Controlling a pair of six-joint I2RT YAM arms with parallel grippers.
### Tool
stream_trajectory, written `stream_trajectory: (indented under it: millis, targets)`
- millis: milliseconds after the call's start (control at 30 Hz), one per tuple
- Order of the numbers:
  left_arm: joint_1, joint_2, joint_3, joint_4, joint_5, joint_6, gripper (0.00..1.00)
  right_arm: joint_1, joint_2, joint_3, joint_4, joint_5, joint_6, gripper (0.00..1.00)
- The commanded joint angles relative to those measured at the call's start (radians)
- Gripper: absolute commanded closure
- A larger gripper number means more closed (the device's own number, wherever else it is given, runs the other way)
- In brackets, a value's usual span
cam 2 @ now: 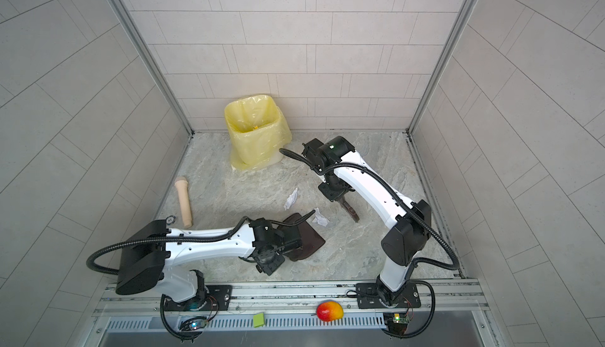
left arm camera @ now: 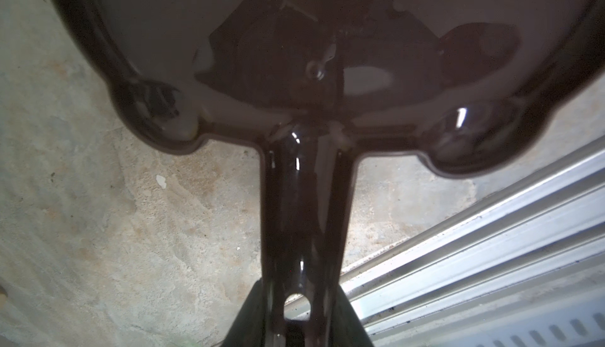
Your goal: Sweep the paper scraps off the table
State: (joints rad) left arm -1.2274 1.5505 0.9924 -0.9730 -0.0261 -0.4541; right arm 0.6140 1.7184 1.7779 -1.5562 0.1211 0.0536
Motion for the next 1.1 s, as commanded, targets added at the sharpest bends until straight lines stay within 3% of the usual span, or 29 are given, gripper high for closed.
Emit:
stream_trajectory:
  millis: [0, 900, 1067]
  targets:
    - [-0.006, 0.007, -0.011, -0.013, -0.009, -0.009, 1.00, 0.018, 0.004, -0.002, 0.005, -0.033, 0.005, 1.00]
    - [-0.007, 0.004, -0.013, -0.013, -0.012, -0.012, 1.00, 0.208, -0.143, -0.016, 0.033, -0.435, 0.113, 1.00]
    - [-0.006, 0.003, -0.011, -0.013, -0.015, -0.014, 1.00, 0.210, -0.178, -0.040, 0.025, -0.429, 0.123, 1.00]
